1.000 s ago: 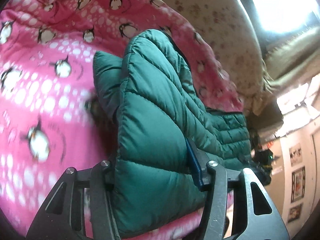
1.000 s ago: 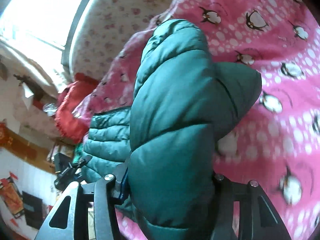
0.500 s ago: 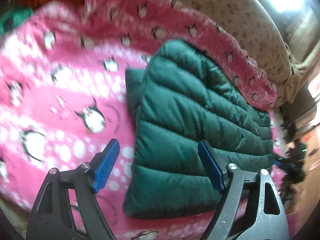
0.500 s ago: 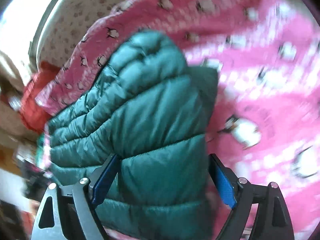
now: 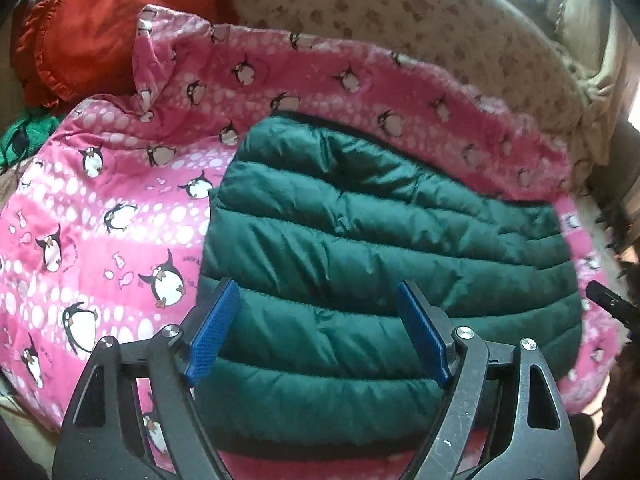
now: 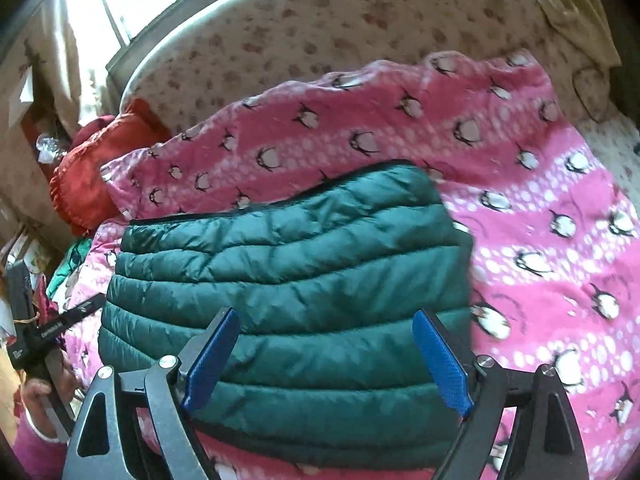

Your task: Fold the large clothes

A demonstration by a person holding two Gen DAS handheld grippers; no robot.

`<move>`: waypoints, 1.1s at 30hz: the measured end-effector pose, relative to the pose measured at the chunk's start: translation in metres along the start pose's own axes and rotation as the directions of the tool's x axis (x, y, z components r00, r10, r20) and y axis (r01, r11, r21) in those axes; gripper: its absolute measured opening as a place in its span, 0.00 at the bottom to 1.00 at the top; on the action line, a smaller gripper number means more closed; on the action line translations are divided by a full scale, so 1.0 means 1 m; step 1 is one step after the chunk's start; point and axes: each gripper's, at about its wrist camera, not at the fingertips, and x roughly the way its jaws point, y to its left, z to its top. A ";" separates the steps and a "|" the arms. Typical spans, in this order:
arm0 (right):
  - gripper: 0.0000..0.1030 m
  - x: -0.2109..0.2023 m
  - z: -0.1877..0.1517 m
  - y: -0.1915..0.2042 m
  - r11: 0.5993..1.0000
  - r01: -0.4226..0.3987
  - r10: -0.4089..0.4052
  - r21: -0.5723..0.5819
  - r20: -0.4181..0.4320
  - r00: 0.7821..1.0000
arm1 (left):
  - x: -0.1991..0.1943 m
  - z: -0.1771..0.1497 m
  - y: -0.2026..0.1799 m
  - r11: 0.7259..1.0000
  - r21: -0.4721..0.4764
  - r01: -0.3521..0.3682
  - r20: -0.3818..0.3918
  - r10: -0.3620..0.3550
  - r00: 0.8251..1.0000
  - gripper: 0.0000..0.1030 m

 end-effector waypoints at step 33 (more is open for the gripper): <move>1.00 -0.005 -0.058 0.046 0.994 0.101 -0.099 -0.029 0.060 0.993 | -0.051 -0.052 -0.032 0.993 0.085 -0.081 0.170 0.066 0.983 0.81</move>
